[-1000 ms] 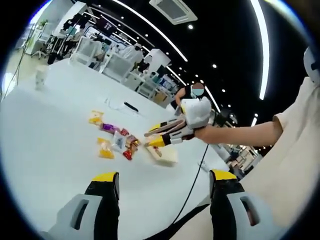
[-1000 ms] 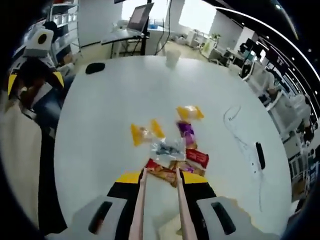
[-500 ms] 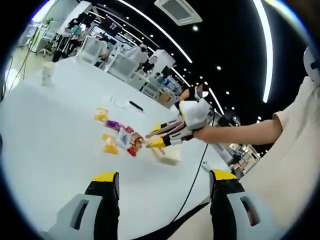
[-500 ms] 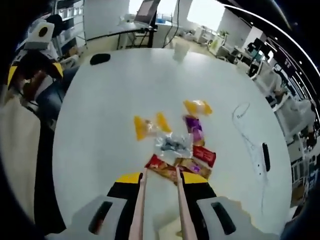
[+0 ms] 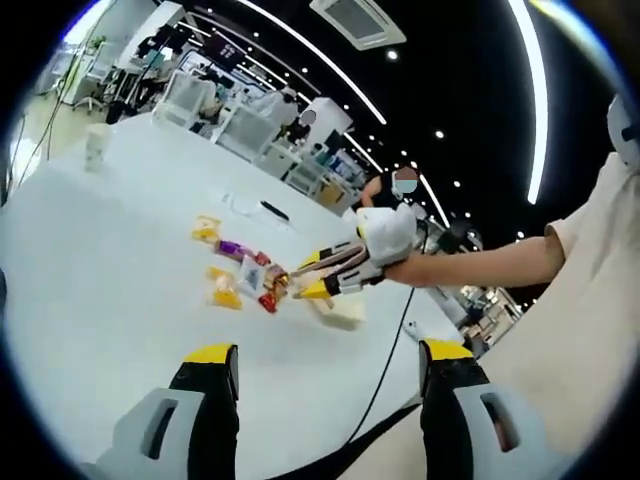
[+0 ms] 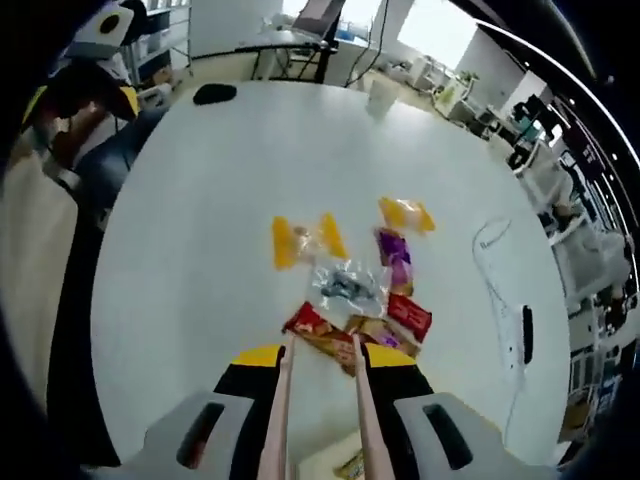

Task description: Place the target food into the container with the food tongs after gripping and lifting it, then release it inside without dropping or visibly crushing the food.

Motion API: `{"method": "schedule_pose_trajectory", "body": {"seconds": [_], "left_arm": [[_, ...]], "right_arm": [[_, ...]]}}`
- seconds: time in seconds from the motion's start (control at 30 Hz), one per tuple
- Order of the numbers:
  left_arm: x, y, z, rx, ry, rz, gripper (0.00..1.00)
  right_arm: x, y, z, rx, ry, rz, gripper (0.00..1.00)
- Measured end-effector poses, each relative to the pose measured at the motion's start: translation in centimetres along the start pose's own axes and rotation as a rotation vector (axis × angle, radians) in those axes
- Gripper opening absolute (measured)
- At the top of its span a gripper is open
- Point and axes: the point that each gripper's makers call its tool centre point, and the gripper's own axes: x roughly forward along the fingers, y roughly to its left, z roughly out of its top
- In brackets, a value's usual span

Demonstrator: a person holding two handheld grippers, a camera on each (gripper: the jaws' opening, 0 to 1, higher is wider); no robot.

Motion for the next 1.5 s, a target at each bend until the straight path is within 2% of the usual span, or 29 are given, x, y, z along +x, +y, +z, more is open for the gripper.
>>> {"method": "schedule_pose_trajectory", "body": {"seconds": [0.13, 0.17, 0.2, 0.3, 0.5, 0.57, 0.9, 1.17, 1.5], "left_arm": [[-0.1, 0.1, -0.4, -0.011, 0.000, 0.008, 0.73], [-0.2, 0.1, -0.5, -0.013, -0.001, 0.010, 0.73], [-0.2, 0.1, -0.5, -0.017, -0.002, 0.013, 0.73], [-0.3, 0.2, -0.6, -0.022, -0.004, 0.018, 0.73], [-0.5, 0.4, -0.5, -0.029, -0.015, 0.029, 0.74], [-0.6, 0.6, -0.5, -0.035, -0.020, 0.037, 0.73], [-0.3, 0.8, -0.7, -0.050, -0.020, 0.043, 0.73], [0.7, 0.6, -0.7, -0.045, -0.003, 0.031, 0.73], [0.7, 0.6, -0.6, -0.049, -0.002, 0.040, 0.73]], "right_arm": [[0.4, -0.2, 0.0, -0.024, 0.011, 0.002, 0.29], [0.6, -0.5, -0.1, -0.057, 0.022, -0.011, 0.29], [0.7, -1.0, -0.6, -0.093, 0.062, -0.032, 0.29], [1.1, -0.8, -0.5, -0.070, 0.050, -0.020, 0.29], [1.7, -0.5, -0.3, -0.080, 0.049, 0.001, 0.29], [1.8, -0.4, -0.1, -0.038, 0.033, 0.022, 0.29], [2.5, -0.3, -0.7, -0.008, 0.051, 0.055, 0.29], [3.0, -0.3, -1.0, -0.042, 0.063, 0.063, 0.29], [3.9, -0.4, -1.0, -0.049, 0.063, 0.078, 0.29]]}}
